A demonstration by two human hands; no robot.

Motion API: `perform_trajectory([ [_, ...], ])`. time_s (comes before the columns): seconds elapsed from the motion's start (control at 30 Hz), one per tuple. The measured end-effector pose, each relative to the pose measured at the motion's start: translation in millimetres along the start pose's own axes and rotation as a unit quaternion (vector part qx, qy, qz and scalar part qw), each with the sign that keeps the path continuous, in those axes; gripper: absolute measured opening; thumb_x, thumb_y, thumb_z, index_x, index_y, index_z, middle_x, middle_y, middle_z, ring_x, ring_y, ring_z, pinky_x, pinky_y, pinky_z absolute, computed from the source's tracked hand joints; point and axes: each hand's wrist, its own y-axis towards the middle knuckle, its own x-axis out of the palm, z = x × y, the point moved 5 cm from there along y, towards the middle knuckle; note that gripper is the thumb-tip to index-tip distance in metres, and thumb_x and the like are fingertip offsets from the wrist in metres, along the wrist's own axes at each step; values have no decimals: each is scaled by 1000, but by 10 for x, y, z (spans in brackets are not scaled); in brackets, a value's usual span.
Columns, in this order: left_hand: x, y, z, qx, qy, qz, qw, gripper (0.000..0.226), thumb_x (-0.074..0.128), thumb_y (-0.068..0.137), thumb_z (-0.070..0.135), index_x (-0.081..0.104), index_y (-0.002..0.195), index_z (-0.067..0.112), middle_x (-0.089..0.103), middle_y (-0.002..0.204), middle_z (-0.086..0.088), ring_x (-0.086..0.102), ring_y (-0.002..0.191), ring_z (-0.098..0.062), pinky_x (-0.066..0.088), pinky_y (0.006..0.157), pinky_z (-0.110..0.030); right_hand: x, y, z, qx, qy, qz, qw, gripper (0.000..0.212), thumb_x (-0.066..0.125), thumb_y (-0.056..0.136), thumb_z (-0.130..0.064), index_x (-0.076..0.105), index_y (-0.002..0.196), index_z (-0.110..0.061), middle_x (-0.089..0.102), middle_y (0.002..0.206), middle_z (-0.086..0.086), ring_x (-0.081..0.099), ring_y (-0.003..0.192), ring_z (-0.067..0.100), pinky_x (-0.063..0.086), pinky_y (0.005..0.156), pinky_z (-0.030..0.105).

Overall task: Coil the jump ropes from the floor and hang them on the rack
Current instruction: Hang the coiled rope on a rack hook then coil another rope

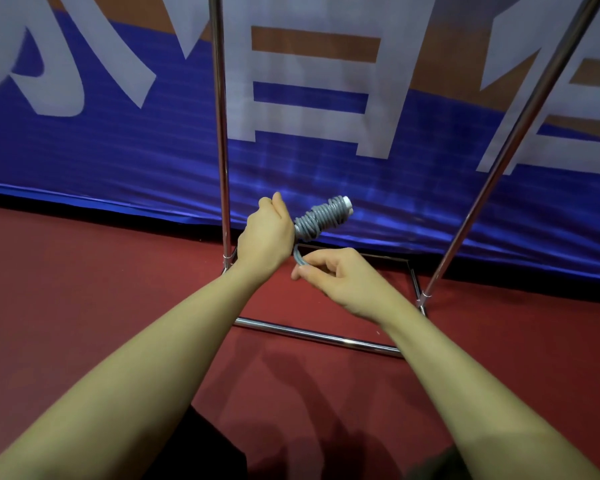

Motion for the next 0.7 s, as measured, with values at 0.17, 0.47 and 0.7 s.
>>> perform_trajectory([
  [0.17,50,9,-30,72,123,-4,990,35,20,104,33,42,104,5,60,104,-25,56,96,-44,31,69,-40,-58,-16,-8,3,-33,-8,999,12,63,90,-16,71,86,-7,62,76,22,42,62,12,33,60,30],
  [0.47,242,-113,58,257,255,-111,925,14,29,102,24,28,95,11,62,81,-17,54,73,-42,27,58,-38,-393,-47,-4,-51,-178,95,978,9,70,84,-25,67,79,-18,59,71,-14,59,70,15,50,70,41],
  [0.7,219,-233,186,328,196,-128,915,15,32,101,21,39,105,8,61,76,-15,54,72,-43,28,58,-39,-527,-73,95,-17,-62,176,982,15,76,78,-22,66,73,-12,67,72,-1,59,69,15,46,69,32],
])
